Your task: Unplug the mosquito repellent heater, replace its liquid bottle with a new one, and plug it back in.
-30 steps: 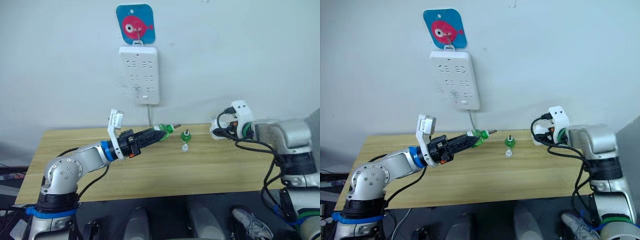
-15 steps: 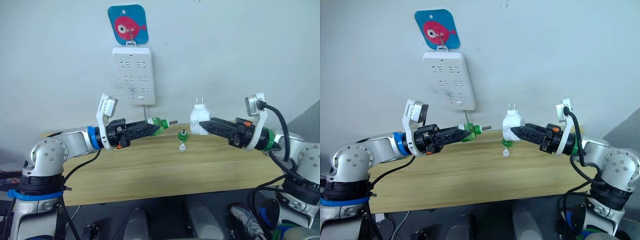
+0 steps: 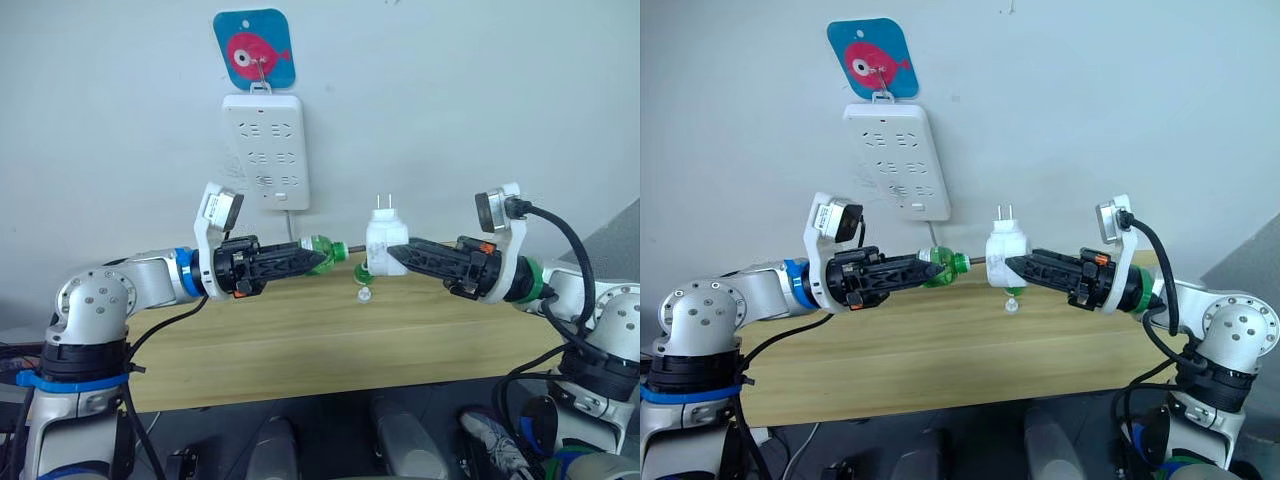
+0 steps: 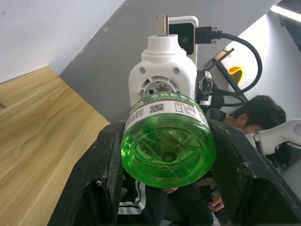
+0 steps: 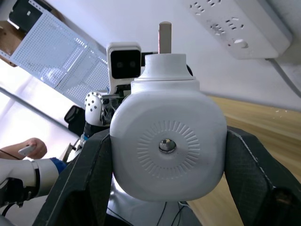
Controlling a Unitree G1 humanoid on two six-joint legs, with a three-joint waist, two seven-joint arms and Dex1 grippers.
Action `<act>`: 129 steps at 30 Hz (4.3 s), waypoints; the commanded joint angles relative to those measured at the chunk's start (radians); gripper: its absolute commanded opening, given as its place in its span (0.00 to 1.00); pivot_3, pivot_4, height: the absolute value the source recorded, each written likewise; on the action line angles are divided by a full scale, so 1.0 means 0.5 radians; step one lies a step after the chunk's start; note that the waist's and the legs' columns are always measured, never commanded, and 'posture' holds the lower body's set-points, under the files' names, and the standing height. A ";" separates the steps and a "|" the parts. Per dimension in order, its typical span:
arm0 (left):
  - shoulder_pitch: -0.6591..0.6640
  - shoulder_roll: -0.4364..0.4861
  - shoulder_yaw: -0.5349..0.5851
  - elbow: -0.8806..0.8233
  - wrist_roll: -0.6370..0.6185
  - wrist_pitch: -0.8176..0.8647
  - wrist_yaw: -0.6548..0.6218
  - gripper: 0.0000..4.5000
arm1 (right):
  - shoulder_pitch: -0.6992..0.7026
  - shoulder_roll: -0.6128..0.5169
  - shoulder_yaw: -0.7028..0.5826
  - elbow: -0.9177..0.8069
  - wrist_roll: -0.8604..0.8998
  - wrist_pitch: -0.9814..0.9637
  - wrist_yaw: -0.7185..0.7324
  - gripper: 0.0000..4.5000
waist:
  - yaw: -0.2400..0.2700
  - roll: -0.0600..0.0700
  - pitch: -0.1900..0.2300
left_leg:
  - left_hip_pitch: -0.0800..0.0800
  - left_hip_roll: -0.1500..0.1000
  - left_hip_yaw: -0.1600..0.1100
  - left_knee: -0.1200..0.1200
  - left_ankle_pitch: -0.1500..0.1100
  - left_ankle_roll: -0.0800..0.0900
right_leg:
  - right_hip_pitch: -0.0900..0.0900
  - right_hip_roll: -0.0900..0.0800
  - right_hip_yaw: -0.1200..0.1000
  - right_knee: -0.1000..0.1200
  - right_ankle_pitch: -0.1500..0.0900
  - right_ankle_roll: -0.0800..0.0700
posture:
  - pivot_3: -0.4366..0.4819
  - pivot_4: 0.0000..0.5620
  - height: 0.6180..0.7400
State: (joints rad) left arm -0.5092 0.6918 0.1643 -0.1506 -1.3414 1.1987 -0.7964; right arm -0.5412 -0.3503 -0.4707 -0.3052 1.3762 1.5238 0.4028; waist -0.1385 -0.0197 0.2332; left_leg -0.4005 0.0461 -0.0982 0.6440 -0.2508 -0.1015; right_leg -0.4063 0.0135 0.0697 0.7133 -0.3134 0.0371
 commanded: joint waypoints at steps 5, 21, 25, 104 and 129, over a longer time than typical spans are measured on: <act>-0.037 -0.021 0.024 -0.042 -0.063 0.025 -0.047 0.51 | 0.026 -0.143 0.165 0.012 0.374 -0.223 -0.154 0.65 | 0.000 0.000 0.000 | 0.000 0.000 0.000 0.000 0.000 0.000 | 0.000 0.000 0.000 0.000 0.000 0.000 | 0.30 0.32 0.88; -0.067 -0.035 -0.045 -0.052 0.008 0.048 -0.169 0.51 | 0.116 -0.460 0.500 0.001 0.758 -0.615 -0.299 0.65 | 0.000 0.000 0.000 | 0.000 0.000 0.001 0.000 0.000 0.000 | 0.000 0.000 0.001 0.000 0.000 0.001 | 0.30 0.33 0.88; -0.085 -0.079 -0.043 -0.034 0.005 0.034 -0.146 0.51 | 0.127 -0.520 0.563 -0.019 0.814 -0.666 -0.297 0.65 | 0.001 0.000 0.000 | -0.001 0.000 0.000 0.000 0.000 0.000 | 0.000 0.000 0.001 -0.001 0.000 0.001 | 0.30 0.33 0.88; -0.121 -0.341 -0.093 -0.056 0.060 0.057 -0.157 0.51 | -0.107 -0.921 1.095 -0.026 -1.162 -1.401 1.090 0.00 | -0.003 -0.002 0.001 | 0.000 0.000 0.002 0.003 0.003 -0.005 | 0.001 -0.001 0.001 -0.002 0.001 0.002 | 0.25 0.33 0.88; -0.085 -0.383 -0.147 -0.007 0.364 -0.153 -0.168 0.51 | -0.197 -0.902 0.770 -0.424 -0.103 -0.729 0.660 0.00 | -0.003 -0.002 0.001 | 0.000 -0.001 0.000 0.004 0.000 0.000 | 0.001 -0.001 0.000 0.000 0.001 0.002 | 0.24 0.33 0.88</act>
State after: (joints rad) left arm -0.5503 0.4911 0.0834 -0.1332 -1.1590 1.1463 -0.8508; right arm -0.6176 -0.8005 -0.0518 -0.5179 1.2734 1.1525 0.7557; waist -0.1400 -0.0209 0.2340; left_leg -0.4006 0.0456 -0.0982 0.6458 -0.2506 -0.1018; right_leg -0.4057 0.0129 0.0697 0.7132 -0.3130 0.0379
